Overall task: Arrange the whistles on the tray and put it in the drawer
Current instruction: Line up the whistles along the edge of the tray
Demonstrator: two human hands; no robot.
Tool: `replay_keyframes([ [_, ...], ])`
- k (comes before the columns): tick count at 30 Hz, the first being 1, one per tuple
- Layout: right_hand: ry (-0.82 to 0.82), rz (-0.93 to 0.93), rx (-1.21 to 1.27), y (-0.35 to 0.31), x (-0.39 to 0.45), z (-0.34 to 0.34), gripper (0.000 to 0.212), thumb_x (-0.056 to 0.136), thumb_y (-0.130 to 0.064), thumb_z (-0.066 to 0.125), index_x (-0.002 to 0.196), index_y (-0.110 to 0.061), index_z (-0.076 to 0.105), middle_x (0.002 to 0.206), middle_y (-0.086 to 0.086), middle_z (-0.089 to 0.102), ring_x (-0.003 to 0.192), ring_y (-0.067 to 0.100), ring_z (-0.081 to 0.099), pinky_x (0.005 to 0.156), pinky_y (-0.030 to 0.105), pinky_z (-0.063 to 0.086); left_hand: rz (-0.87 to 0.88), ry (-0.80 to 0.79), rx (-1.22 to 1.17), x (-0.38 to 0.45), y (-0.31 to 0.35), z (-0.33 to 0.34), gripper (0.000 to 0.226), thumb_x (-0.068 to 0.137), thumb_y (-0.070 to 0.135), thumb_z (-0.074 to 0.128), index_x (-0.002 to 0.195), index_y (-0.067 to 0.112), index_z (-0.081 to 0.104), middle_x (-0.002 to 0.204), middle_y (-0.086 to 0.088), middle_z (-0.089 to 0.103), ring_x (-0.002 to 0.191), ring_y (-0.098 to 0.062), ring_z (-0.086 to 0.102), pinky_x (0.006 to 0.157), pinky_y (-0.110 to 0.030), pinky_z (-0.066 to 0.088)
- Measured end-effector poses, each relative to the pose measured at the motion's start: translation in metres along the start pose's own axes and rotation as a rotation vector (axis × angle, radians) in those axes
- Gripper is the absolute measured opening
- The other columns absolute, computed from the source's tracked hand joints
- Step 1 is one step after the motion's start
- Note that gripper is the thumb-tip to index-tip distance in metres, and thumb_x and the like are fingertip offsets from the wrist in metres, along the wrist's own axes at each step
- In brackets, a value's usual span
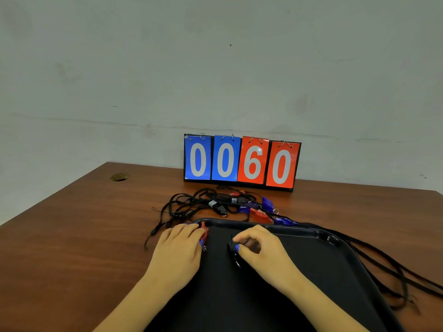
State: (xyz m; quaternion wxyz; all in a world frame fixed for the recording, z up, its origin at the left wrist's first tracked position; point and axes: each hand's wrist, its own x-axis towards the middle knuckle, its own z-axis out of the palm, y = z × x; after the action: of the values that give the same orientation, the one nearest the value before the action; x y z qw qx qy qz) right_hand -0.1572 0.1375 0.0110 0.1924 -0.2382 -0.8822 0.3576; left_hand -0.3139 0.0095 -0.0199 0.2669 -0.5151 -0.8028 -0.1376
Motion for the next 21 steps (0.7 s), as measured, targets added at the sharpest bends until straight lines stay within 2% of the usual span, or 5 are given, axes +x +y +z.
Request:
replay_keyframes([
  [4, -0.055, -0.061, -0.114, 0.0, 0.0, 0.0, 0.017, 0.088, -0.025, 0.058, 0.083, -0.039, 0.064, 0.096, -0.018, 0.053, 0.096, 0.0, 0.051, 0.087, 0.022, 0.045, 0.01, 0.017, -0.005, 0.0, 0.0, 0.002, 0.045, 0.045, 0.028, 0.089, 0.087, 0.022, 0.074, 0.086, 0.006, 0.072, 0.079, -0.013, 0.07, 0.065, -0.03, 0.056],
  [7, -0.085, -0.088, -0.178, 0.001, 0.001, 0.001, 0.02, 0.09, -0.027, 0.054, 0.103, -0.034, 0.068, 0.102, -0.021, 0.05, 0.104, 0.0, 0.048, 0.093, 0.022, 0.043, 0.015, 0.025, 0.001, 0.0, 0.001, 0.003, 0.046, 0.044, 0.03, 0.089, 0.087, 0.022, 0.074, 0.084, 0.007, 0.072, 0.078, -0.012, 0.07, 0.064, -0.029, 0.056],
  [13, -0.146, -0.153, -0.315, -0.002, -0.001, 0.007, 0.044, 0.092, -0.037, 0.049, 0.136, -0.03, 0.045, 0.122, -0.016, 0.041, 0.116, 0.001, 0.037, 0.098, 0.018, 0.035, 0.041, 0.041, 0.002, -0.001, 0.0, 0.004, 0.046, 0.043, 0.03, 0.088, 0.087, 0.024, 0.074, 0.085, 0.01, 0.071, 0.078, -0.009, 0.069, 0.063, -0.026, 0.055],
  [17, -0.154, -0.174, -0.403, -0.003, 0.0, 0.017, 0.054, 0.094, -0.044, 0.043, 0.144, -0.029, 0.031, 0.132, -0.01, 0.033, 0.123, 0.006, 0.031, 0.106, 0.021, 0.028, 0.042, 0.037, -0.009, -0.001, 0.0, 0.006, 0.048, 0.042, 0.028, 0.088, 0.088, 0.024, 0.073, 0.085, 0.01, 0.071, 0.079, -0.009, 0.069, 0.063, -0.025, 0.055],
  [21, -0.182, -0.174, -0.473, -0.003, 0.002, 0.025, 0.058, 0.095, -0.045, 0.038, 0.147, -0.031, 0.019, 0.152, -0.007, 0.016, 0.14, 0.011, 0.013, 0.114, 0.028, 0.015, 0.033, 0.043, -0.026, -0.001, 0.001, 0.004, 0.047, 0.046, 0.027, 0.087, 0.091, 0.023, 0.073, 0.087, 0.009, 0.071, 0.081, -0.01, 0.069, 0.064, -0.026, 0.055],
])
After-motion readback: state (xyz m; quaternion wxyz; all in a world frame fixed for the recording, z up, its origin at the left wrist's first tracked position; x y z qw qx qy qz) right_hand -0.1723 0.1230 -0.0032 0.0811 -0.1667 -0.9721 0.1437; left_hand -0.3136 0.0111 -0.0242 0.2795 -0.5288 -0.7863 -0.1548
